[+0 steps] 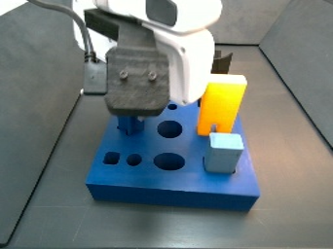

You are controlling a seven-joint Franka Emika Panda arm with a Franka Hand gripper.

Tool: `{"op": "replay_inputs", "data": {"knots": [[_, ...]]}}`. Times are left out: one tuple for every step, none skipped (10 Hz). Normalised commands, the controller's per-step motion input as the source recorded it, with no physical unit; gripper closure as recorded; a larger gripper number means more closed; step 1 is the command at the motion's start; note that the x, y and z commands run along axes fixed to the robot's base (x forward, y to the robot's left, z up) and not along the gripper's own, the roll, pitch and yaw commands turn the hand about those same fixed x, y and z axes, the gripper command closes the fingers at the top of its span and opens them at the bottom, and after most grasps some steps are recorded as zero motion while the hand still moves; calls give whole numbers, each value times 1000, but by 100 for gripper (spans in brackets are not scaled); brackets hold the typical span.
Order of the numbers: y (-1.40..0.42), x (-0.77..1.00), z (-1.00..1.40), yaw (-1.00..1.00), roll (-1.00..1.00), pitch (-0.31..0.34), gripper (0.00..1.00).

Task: Pick up the star object. Move up. Place the star object on the fixture. Regrasp the star object. Move to above the board. Insert the star object.
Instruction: Insert the star object.

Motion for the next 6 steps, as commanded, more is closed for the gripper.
{"op": "replay_inputs", "data": {"knots": [[0, 0, -617, -329, -54, 74, 100], [0, 0, -446, -51, -93, 0, 100], [0, 29, -483, -40, -111, 0, 100], [60, 0, -326, -40, -301, -67, 100], [11, 0, -154, 0, -157, -79, 100], [0, 0, 0, 0, 0, 0, 100]]}}
